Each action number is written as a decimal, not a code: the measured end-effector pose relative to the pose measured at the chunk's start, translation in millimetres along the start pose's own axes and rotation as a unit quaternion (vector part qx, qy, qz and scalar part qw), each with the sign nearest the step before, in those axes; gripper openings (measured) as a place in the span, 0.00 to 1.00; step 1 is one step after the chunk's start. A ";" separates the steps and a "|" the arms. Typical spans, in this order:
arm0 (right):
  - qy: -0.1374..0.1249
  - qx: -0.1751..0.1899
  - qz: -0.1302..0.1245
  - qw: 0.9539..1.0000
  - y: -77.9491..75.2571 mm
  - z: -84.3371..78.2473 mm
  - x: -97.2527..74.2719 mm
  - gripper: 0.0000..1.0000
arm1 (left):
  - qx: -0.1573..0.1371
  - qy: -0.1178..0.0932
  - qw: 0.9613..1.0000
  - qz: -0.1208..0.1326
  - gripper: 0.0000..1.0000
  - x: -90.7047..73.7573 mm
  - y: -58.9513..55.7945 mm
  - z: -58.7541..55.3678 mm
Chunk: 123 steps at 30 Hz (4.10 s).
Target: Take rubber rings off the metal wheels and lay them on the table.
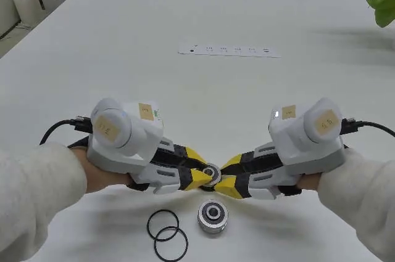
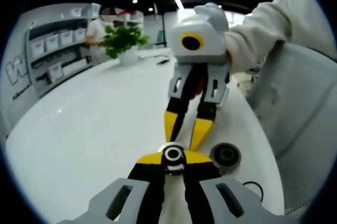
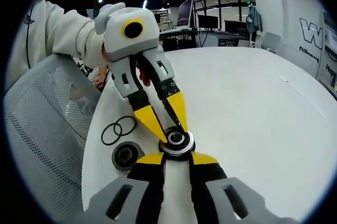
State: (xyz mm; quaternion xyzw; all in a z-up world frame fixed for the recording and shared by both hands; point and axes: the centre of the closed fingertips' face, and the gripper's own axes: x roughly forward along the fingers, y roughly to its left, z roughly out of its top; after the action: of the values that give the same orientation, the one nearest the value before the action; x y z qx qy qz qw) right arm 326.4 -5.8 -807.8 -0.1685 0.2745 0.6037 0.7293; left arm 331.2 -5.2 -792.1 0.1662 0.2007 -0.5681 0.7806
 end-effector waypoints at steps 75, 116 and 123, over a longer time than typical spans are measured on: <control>-0.008 0.209 0.010 0.978 3.4 6.1 -14.3 0.00 | 0.027 -0.007 0.999 -0.020 0.13 -0.5 -7.3 -0.7; -0.021 0.202 0.012 0.979 3.3 17.0 -11.3 0.00 | 0.025 0.000 1.000 -0.007 0.14 -0.8 -7.9 -0.2; -0.023 0.203 0.011 0.979 2.7 19.3 -15.0 0.00 | 0.026 -0.001 1.000 -0.014 0.23 -12.6 -13.6 4.0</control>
State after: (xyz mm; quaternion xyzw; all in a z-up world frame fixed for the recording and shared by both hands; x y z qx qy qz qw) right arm 325.8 -5.9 -783.2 -0.0001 0.3765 0.5469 0.7478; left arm 315.3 -0.9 -782.7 0.1835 0.1873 -0.5841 0.7681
